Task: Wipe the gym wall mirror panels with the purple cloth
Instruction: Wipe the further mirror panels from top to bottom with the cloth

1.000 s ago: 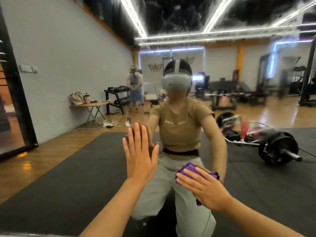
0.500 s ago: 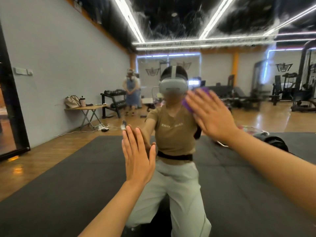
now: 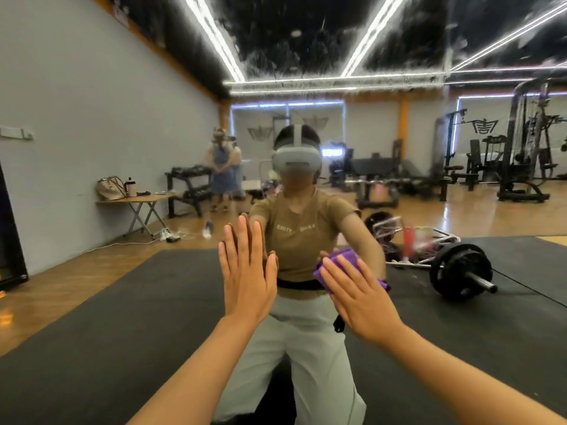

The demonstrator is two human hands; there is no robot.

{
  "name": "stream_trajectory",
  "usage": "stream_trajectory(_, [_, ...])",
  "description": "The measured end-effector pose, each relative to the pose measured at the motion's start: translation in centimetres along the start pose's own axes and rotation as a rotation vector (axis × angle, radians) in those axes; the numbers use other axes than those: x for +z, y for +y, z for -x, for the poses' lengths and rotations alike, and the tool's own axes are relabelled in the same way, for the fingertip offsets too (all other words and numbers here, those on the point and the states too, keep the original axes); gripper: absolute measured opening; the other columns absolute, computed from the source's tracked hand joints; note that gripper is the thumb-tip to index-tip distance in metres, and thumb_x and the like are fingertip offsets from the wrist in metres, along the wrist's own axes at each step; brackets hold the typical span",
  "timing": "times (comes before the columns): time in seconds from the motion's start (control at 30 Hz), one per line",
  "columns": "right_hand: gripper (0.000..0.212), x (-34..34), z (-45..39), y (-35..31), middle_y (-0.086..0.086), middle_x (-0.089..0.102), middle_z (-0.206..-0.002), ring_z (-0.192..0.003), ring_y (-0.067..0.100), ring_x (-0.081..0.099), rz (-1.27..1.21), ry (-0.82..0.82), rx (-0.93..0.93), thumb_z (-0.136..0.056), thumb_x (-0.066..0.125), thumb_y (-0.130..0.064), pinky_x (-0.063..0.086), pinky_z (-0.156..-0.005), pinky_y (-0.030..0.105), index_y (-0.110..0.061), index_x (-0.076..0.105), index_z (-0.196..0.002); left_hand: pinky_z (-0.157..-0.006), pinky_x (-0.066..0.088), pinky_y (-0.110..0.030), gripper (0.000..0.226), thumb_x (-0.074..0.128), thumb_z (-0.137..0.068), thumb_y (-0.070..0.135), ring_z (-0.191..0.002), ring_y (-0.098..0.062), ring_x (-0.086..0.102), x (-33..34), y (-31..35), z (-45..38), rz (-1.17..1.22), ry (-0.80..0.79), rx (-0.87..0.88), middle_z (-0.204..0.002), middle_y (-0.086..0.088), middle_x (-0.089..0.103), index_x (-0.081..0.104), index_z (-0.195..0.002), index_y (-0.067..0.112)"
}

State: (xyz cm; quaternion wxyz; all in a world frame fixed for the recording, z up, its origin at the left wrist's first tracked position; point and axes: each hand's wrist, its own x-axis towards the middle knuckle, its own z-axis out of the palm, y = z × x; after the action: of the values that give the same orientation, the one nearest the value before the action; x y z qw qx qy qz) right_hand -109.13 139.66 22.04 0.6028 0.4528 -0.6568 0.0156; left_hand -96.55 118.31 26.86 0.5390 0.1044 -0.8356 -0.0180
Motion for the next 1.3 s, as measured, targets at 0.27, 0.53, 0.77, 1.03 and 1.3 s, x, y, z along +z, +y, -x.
stream_trajectory(0.27, [0.056,0.4,5.7,-0.7,0.001,0.006,-0.170,-0.157,0.022,0.007,0.095,-0.126,-0.106,-0.110,0.024,-0.027,0.006,-0.127,0.042,-0.016,0.011,-0.163,-0.124,-0.006,-0.045,0.067,0.030,-0.104,0.041,-0.156,-0.025,-0.008,0.3,1.3,0.3,0.025,0.000,0.035,-0.170,-0.007,-0.005,0.009,-0.162,0.013])
stream_trajectory(0.53, [0.061,-4.3,-10.8,7.8,0.014,0.021,-0.166,-0.153,0.028,0.015,0.001,0.091,0.315,-0.106,0.033,-0.031,0.007,-0.126,0.042,-0.007,0.014,-0.159,-0.125,-0.005,-0.046,0.067,0.034,-0.104,0.040,-0.156,-0.026,-0.008,0.9,2.8,-0.1,0.012,0.031,0.047,-0.170,-0.010,0.001,0.014,-0.162,0.012])
stream_trajectory(0.77, [0.060,-4.6,-12.6,8.9,0.016,0.020,-0.166,-0.154,0.033,0.015,-0.062,0.145,0.431,-0.107,0.033,-0.031,0.004,-0.127,0.042,-0.003,0.020,-0.159,-0.125,-0.002,-0.048,0.066,0.034,-0.104,0.039,-0.156,-0.027,-0.005,1.2,4.0,-0.2,0.050,0.041,0.086,-0.170,-0.010,0.002,0.012,-0.162,0.015])
stream_trajectory(1.03, [0.061,-1.2,5.4,1.2,0.005,0.004,-0.170,-0.156,0.028,0.007,0.019,-0.023,0.237,-0.109,0.027,-0.034,0.005,-0.127,0.044,-0.013,0.007,-0.163,-0.124,-0.011,-0.045,0.067,0.032,-0.104,0.042,-0.155,-0.029,-0.010,2.5,5.8,-0.3,0.058,0.040,0.064,-0.170,-0.009,-0.004,0.008,-0.162,0.018])
stream_trajectory(1.3, [0.059,-1.7,3.7,3.5,0.005,0.005,-0.170,-0.156,0.025,0.006,0.036,0.013,0.228,-0.110,0.025,-0.035,0.006,-0.127,0.042,-0.013,0.010,-0.162,-0.123,-0.011,-0.049,0.067,0.014,-0.105,0.054,-0.154,-0.030,-0.014,3.3,5.4,-0.2,0.009,-0.003,0.057,-0.169,-0.006,-0.015,-0.010,-0.161,0.025])
